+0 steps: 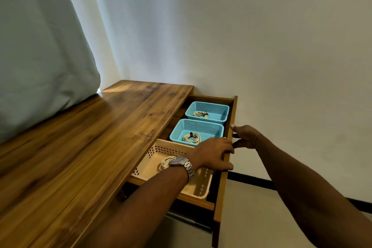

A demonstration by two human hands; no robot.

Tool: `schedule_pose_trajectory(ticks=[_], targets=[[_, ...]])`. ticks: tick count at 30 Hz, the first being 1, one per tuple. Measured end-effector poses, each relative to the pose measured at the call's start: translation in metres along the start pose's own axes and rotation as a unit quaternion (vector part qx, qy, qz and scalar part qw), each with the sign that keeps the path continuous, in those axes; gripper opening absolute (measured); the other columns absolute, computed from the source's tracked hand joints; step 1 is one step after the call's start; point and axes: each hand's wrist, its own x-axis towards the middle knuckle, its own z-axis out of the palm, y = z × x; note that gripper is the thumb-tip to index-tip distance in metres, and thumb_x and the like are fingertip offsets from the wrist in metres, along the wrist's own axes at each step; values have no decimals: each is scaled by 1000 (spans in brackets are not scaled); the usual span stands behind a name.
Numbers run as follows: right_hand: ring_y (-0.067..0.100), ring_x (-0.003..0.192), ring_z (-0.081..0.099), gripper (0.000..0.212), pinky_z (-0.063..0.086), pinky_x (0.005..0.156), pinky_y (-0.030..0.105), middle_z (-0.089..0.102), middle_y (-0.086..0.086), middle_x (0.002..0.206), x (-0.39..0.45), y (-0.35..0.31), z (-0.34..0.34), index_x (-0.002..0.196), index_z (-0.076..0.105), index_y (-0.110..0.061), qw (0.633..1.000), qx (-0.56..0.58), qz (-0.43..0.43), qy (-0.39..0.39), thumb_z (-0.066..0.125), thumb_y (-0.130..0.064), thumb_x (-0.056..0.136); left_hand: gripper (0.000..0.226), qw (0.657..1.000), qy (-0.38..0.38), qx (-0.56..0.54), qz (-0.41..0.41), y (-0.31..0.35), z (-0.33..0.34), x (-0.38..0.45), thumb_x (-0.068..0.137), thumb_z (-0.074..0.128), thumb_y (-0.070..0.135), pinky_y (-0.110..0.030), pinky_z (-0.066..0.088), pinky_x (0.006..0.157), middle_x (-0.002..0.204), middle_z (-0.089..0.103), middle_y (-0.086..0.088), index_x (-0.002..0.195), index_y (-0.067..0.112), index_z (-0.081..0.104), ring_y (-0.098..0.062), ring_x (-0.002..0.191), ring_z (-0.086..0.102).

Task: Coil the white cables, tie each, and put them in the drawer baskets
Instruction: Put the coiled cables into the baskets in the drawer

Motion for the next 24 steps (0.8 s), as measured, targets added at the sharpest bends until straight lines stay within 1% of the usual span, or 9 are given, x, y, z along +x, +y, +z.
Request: schedule_pose_trajectory(ticks=[7, 9, 12, 15, 17, 19, 20, 22, 24], targets=[[34, 101, 58, 54, 59, 61, 49, 57, 14, 118, 11, -2, 40, 136, 49, 4, 999, 23, -22, 8, 53, -39, 103, 55, 999, 18, 24, -20, -33, -4, -18, 80, 71, 50, -46, 51, 94, 126, 60, -4, 120, 13, 69, -22, 111, 59], [33, 99, 60, 53, 61, 59, 47, 61, 15, 120, 18, 1, 50, 132, 53, 4, 999, 30, -39, 4, 53, -41, 103, 54, 998, 25, 36, -33, -44, -6, -25, 77, 68, 53, -47, 48, 97, 125, 60, -2, 116, 16, 70, -20, 113, 57], [31, 106, 62, 47, 62, 58, 38, 63, 17, 128, 25, 5, 65, 132, 57, 1, 997, 13, -70, -38, 48, -37, 106, 50, 996, 24, 63, -62, -59, -9, -34, 76, 67, 56, -58, 27, 116, 132, 57, 1, 112, 21, 70, -18, 127, 47], [33, 104, 67, 36, 64, 76, 41, 64, 20, 129, 25, 3, 77, 131, 60, -2, 982, -132, -123, -51, 47, -25, 107, 43, 989, 26, 100, -107, -69, -16, -40, 75, 71, 56, -62, 2, 121, 132, 56, 0, 107, 28, 71, -19, 136, 39], [38, 111, 65, 37, 56, 95, 42, 64, 22, 130, 27, -3, 85, 137, 56, -4, 935, -302, -184, -32, 48, -18, 104, 43, 983, 39, 99, -147, -76, -19, -44, 74, 73, 53, -60, -1, 121, 132, 52, -4, 112, 31, 69, -22, 137, 38], [37, 125, 57, 49, 45, 103, 37, 58, 20, 139, 29, -9, 94, 148, 46, -9, 860, -443, -252, -17, 56, -15, 100, 64, 975, 49, 94, -197, -84, -21, -52, 75, 72, 55, -58, -2, 122, 142, 44, -7, 133, 31, 57, -25, 141, 32], [36, 128, 54, 56, 43, 105, 36, 56, 19, 142, 31, -11, 97, 151, 42, -11, 839, -474, -268, -13, 62, -17, 98, 81, 966, 46, 107, -232, -88, -21, -56, 74, 71, 60, -58, -2, 122, 150, 38, -10, 145, 30, 44, -28, 145, 26], [35, 131, 51, 75, 43, 107, 40, 52, 19, 146, 38, -13, 102, 154, 34, -13, 815, -501, -290, 0, 74, -21, 91, 114, 937, 30, 141, -318, -95, -25, -65, 68, 65, 76, -61, 0, 121, 162, 21, -15, 157, 24, 16, -35, 151, 11], [37, 134, 47, 97, 44, 109, 45, 41, 19, 153, 46, -17, 106, 158, 22, -16, 791, -532, -302, 11, 82, -24, 83, 138, 902, 12, 136, -410, -99, -32, -73, 59, 62, 87, -65, 0, 120, 165, 3, -22, 158, 14, 0, -44, 151, 0]])
